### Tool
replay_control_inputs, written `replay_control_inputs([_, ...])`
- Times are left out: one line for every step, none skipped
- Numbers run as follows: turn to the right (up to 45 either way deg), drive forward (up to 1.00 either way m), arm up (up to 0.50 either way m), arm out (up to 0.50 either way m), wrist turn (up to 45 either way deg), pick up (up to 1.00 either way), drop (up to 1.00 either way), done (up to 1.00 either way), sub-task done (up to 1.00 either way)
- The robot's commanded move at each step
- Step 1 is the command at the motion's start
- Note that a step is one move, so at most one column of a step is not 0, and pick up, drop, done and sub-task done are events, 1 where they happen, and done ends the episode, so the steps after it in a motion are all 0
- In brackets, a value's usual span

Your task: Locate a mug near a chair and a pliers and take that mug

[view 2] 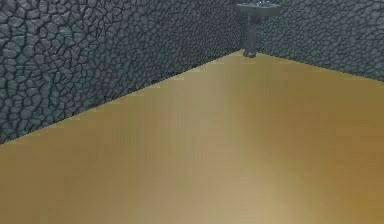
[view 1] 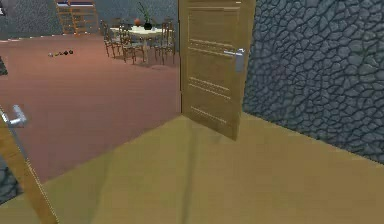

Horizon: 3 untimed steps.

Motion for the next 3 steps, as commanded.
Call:
replay_control_inputs([0.0, 0.95, 0.0, 0.0, 0.0, 0.0, 0.0, 0.0, 0.0])
replay_control_inputs([-27.0, 0.0, 0.0, 0.0, 0.0, 0.0, 0.0, 0.0, 0.0])
replay_control_inputs([0.0, 1.0, 0.0, 0.0, 0.0, 0.0, 0.0, 0.0, 0.0])
